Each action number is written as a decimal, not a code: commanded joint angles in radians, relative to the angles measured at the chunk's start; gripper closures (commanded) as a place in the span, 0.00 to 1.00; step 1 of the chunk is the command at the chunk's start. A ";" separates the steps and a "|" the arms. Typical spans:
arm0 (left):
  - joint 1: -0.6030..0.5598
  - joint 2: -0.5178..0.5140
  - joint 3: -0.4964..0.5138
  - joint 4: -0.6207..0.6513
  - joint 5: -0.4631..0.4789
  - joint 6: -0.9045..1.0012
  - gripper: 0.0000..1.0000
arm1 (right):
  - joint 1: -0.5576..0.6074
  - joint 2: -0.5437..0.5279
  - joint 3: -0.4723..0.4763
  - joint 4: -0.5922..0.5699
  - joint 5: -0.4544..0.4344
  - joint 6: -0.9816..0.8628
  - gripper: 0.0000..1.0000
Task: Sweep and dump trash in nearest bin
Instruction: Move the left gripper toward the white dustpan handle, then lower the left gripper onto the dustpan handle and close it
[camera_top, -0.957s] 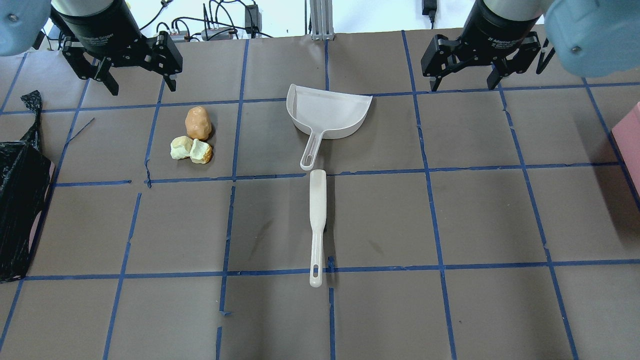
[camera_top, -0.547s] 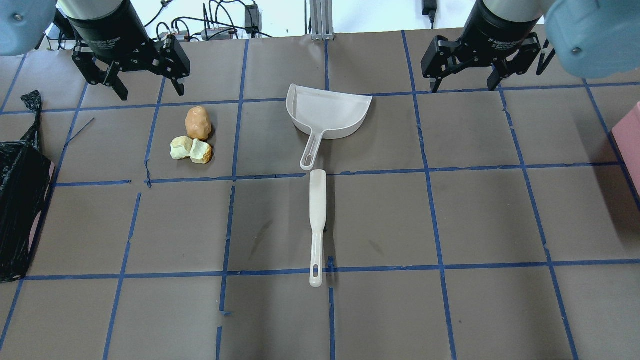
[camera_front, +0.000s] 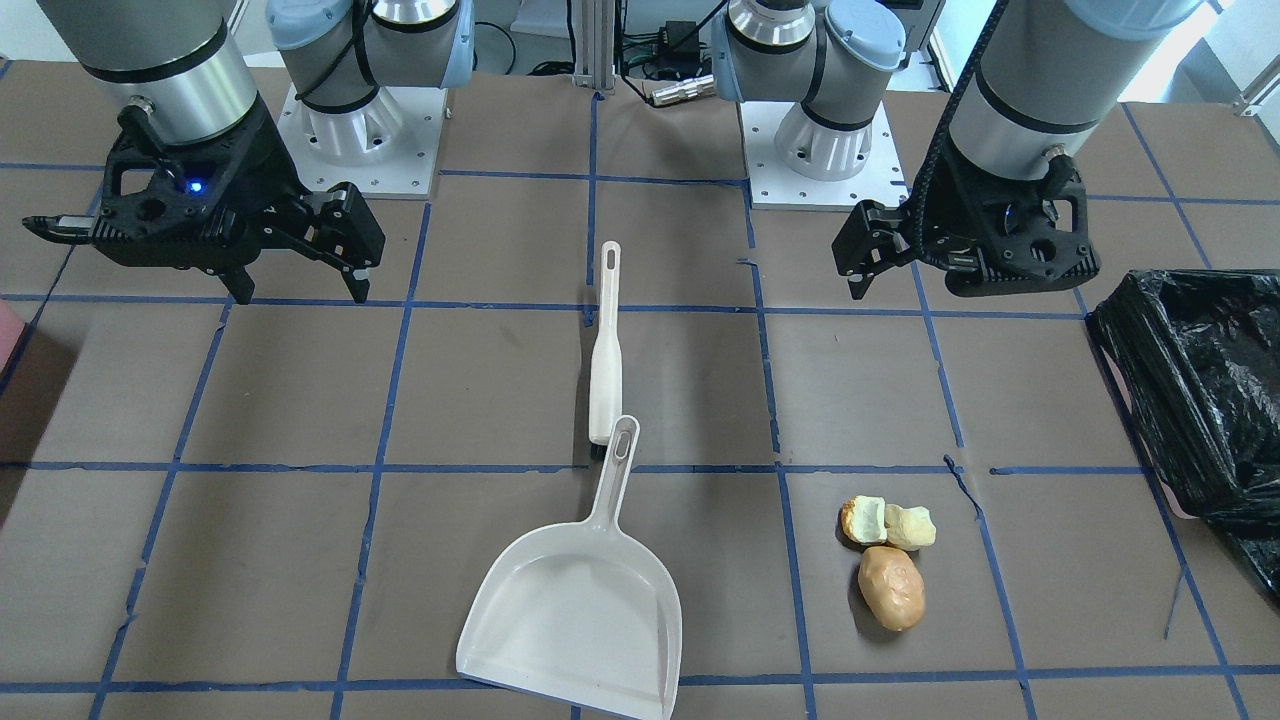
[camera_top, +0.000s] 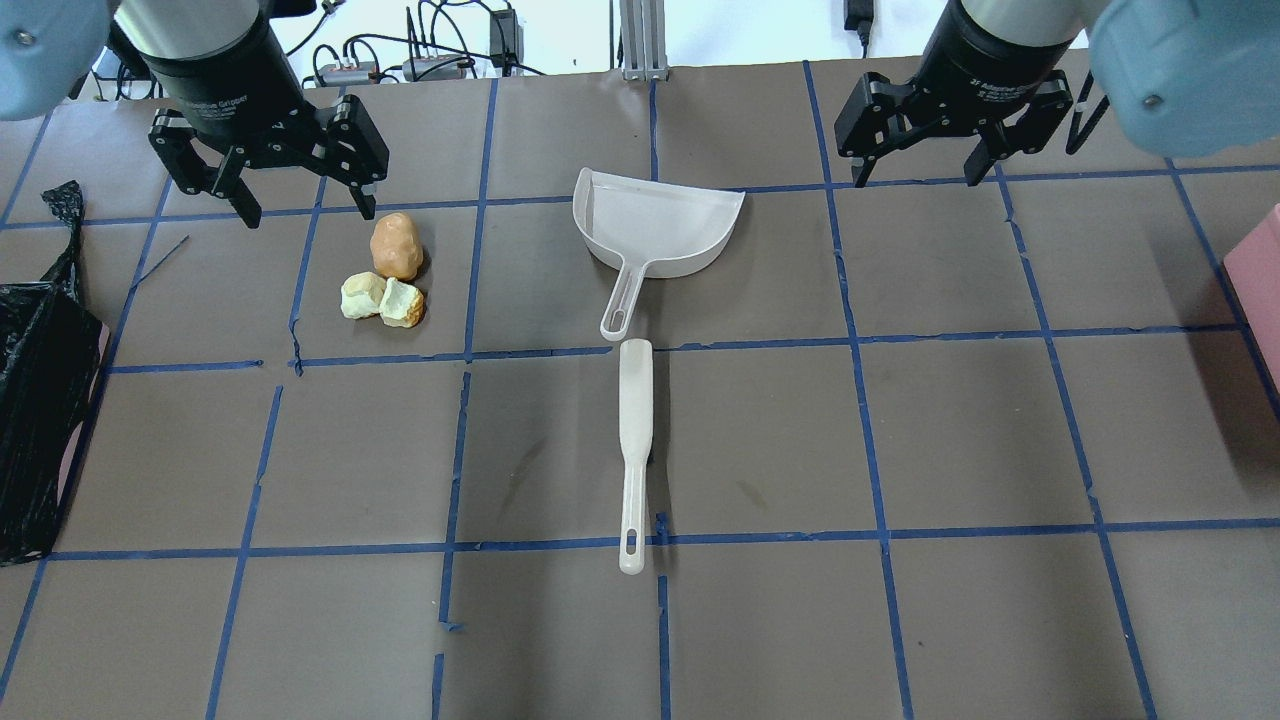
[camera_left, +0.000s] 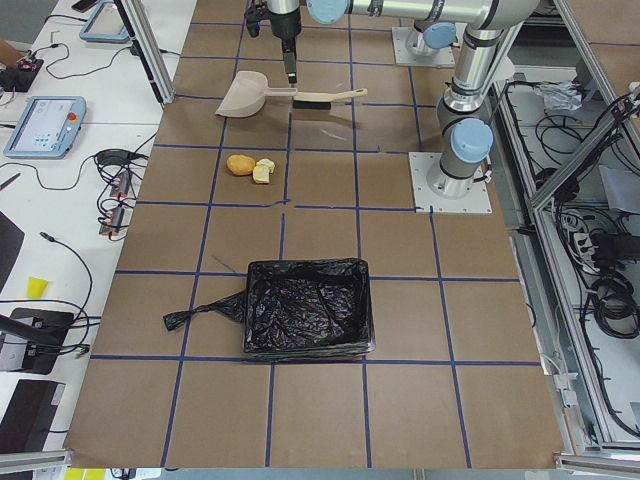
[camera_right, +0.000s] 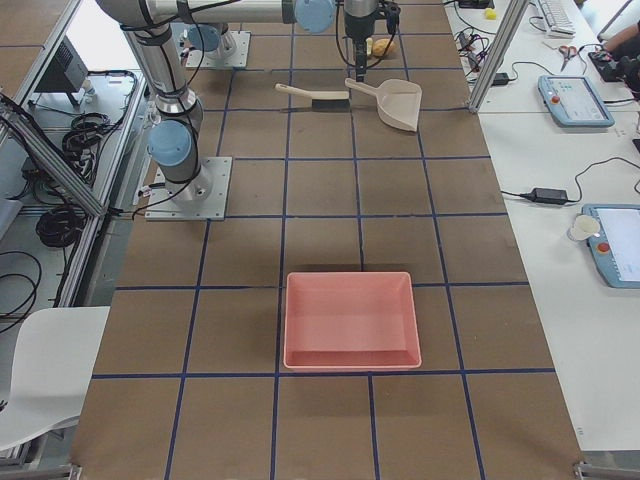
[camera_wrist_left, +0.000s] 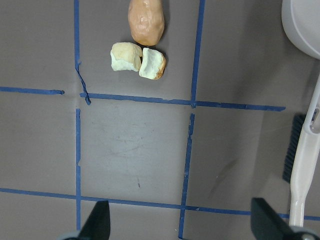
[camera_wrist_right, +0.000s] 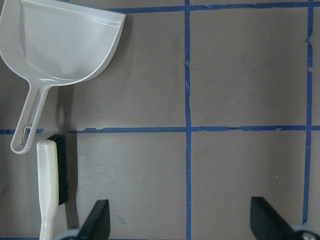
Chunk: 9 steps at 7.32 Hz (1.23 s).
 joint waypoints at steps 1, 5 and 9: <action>-0.013 0.000 -0.006 -0.001 -0.003 0.004 0.00 | -0.002 0.000 0.000 0.004 0.002 -0.002 0.00; -0.049 -0.034 -0.064 0.086 -0.005 0.017 0.00 | -0.002 -0.003 -0.002 0.007 0.004 -0.002 0.00; -0.105 -0.034 -0.192 0.243 -0.032 0.052 0.00 | -0.002 -0.003 -0.002 0.010 0.008 -0.002 0.00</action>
